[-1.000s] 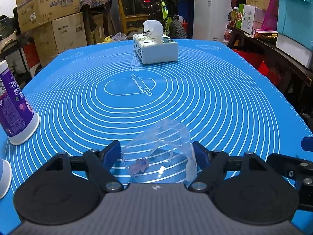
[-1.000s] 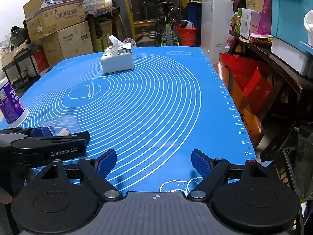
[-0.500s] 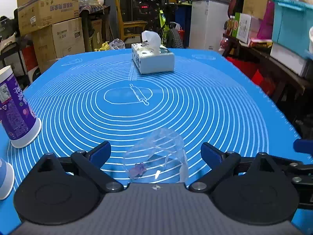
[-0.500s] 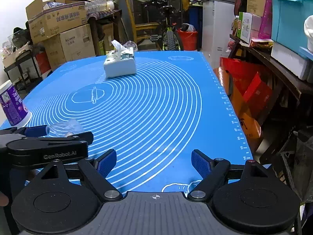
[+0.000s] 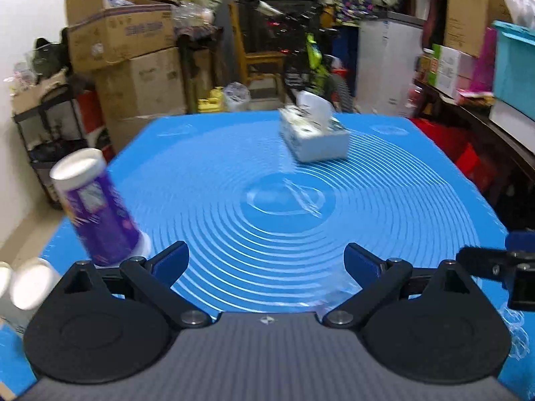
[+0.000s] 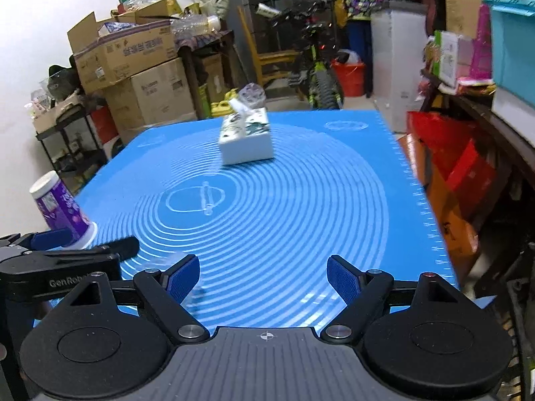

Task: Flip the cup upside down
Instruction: 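Pass the clear cup from the left gripper to the right gripper, then rotate the right gripper to turn the clear cup rim-down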

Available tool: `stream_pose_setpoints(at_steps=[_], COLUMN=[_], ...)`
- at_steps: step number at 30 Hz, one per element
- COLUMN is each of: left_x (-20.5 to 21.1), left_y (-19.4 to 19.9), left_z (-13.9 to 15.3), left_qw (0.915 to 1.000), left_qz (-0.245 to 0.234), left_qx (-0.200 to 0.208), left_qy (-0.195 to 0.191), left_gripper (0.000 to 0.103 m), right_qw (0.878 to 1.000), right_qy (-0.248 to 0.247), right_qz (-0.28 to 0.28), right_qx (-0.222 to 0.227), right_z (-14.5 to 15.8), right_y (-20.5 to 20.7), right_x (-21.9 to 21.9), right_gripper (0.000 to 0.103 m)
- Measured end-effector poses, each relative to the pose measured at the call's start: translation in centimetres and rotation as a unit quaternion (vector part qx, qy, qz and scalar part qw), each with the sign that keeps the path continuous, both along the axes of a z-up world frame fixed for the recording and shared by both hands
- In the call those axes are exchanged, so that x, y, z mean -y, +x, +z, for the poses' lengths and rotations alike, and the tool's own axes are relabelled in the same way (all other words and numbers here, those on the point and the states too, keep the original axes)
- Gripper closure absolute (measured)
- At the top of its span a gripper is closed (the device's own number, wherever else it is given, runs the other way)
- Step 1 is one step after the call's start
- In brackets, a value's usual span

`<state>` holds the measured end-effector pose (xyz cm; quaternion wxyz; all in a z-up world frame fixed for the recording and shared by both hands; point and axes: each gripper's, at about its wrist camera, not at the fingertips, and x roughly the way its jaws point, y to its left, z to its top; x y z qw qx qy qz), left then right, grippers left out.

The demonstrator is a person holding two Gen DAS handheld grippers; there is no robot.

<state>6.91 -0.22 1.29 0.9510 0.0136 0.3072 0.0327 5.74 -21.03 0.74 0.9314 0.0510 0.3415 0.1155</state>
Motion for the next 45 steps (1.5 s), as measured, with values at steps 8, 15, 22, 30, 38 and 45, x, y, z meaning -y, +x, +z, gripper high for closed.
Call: stream_pose_setpoints(at_steps=[8, 15, 22, 30, 38, 45], left_x=[-3.1, -4.4, -4.0, -4.9, -4.3, -4.2], left_y=[2.3, 2.6, 2.5, 2.5, 2.3, 2.4], left_z=[-0.8, -1.7, -2.1, -2.4, -2.4, -2.5], left_qw=[0.9975, 0.9962, 0.9966, 0.9964, 0.997, 0.997], left_qz=[0.065, 0.086, 0.078, 0.084, 0.075, 0.076], left_qx=[-0.01, -0.004, 0.001, -0.009, -0.005, -0.009], left_qy=[0.024, 0.013, 0.025, 0.006, 0.015, 0.013], left_gripper=[0.005, 0.005, 0.005, 0.005, 0.005, 0.005], right_qw=[0.993, 0.982, 0.968, 0.954, 0.949, 0.952], right_qy=[0.059, 0.072, 0.094, 0.139, 0.182, 0.189], right_qz=[0.018, 0.017, 0.024, 0.029, 0.022, 0.026], right_qx=[-0.103, -0.172, -0.232, -0.265, -0.256, -0.241], right_z=[-1.3, -2.7, -4.4, -5.7, -5.9, -5.7], right_y=[5.1, 8.2, 9.8, 10.0, 9.6, 9.3], right_x=[-3.1, -5.4, -6.7, -6.8, -5.3, -5.2], right_gripper=[0.021, 0.025, 0.027, 0.04, 0.054, 0.054])
